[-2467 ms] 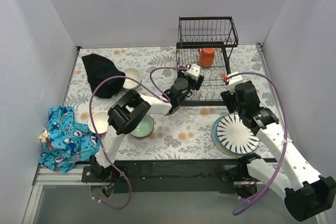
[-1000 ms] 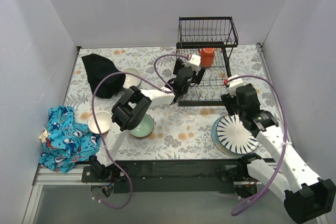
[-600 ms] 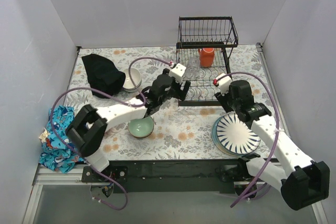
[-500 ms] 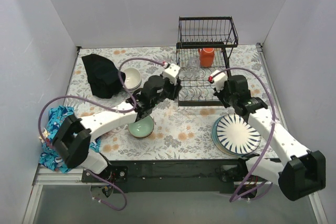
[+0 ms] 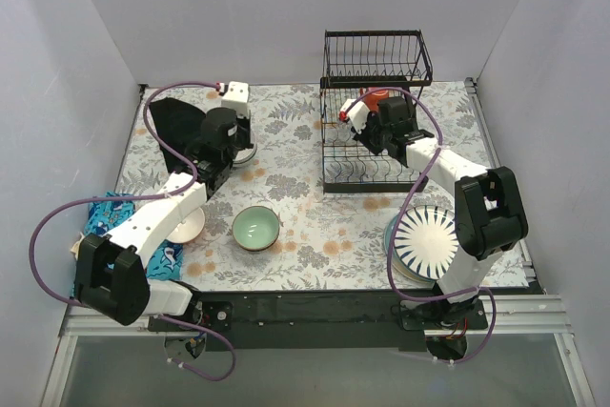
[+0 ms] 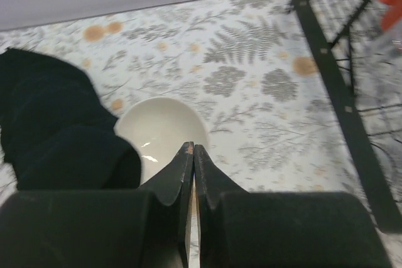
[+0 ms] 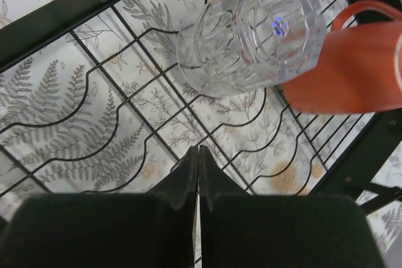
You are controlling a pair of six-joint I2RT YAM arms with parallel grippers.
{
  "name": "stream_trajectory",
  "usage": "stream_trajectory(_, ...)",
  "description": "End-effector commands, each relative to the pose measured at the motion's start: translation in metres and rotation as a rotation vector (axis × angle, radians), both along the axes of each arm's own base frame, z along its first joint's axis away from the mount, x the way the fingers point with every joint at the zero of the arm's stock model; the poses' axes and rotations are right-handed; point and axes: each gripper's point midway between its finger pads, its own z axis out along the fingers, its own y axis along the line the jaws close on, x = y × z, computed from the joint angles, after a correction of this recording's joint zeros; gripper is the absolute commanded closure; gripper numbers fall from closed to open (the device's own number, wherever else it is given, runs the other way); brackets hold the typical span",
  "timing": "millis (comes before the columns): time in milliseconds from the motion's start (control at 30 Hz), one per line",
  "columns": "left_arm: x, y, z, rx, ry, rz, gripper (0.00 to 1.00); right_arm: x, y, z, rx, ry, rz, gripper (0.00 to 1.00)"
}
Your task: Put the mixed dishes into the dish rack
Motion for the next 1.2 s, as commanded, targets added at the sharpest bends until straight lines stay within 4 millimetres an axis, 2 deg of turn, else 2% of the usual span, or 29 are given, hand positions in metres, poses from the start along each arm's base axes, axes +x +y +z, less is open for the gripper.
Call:
stream_trajectory(0,0.016,0.049,0.007,0.01,0.014,0.149,1.0,0.033,0.011,0.031,-0.017,-0.245,0.092,0.99)
stream_trajectory(33,0.02,0.06,0.007,0.021,0.012,0.178,1.0,0.037,0.012,0.029,-0.038,-0.271,0.109,0.99)
stream_trajectory(167,0.034,0.073,-0.002,0.029,0.008,0.224,1.0,0.043,0.018,0.025,-0.054,-0.302,0.157,0.99)
stream_trajectory(433,0.045,0.063,-0.021,0.006,0.055,0.206,1.0,0.054,0.026,0.004,-0.055,-0.272,0.179,0.99)
stream_trajectory(600,0.048,0.063,-0.028,0.01,0.073,0.216,1.0,0.065,0.032,0.005,-0.04,-0.307,0.18,0.99)
stream_trajectory(767,0.046,0.062,-0.036,0.016,0.104,0.209,1.0,0.087,0.037,0.008,-0.042,-0.394,0.164,0.99)
stream_trajectory(800,0.046,0.061,-0.037,0.015,0.109,0.207,1.0,0.091,0.036,0.004,-0.047,-0.4,0.157,0.99)
stream_trajectory(867,0.046,0.06,-0.038,0.015,0.12,0.201,1.0,0.103,0.037,0.013,-0.05,-0.467,0.138,0.99)
stream_trajectory(900,0.046,0.061,-0.038,0.017,0.124,0.202,1.0,0.107,0.037,0.008,-0.057,-0.475,0.137,0.99)
stream_trajectory(967,0.046,0.059,-0.036,0.019,0.13,0.192,1.0,0.116,0.038,0.014,-0.064,-0.525,0.131,0.99)
stream_trajectory(1033,0.046,0.059,-0.036,0.025,0.134,0.189,1.0,0.123,0.038,0.007,-0.076,-0.537,0.12,0.99)
stream_trajectory(1067,0.047,0.059,-0.033,0.027,0.131,0.19,1.0,0.13,0.039,0.015,-0.073,-0.564,0.111,0.99)
stream_trajectory(1100,0.047,0.06,-0.032,0.03,0.13,0.192,1.0,0.134,0.038,0.005,-0.081,-0.558,0.101,0.99)
stream_trajectory(1167,0.047,0.06,-0.032,0.037,0.134,0.189,1.0,0.139,0.038,0.008,-0.086,-0.59,0.088,0.99)
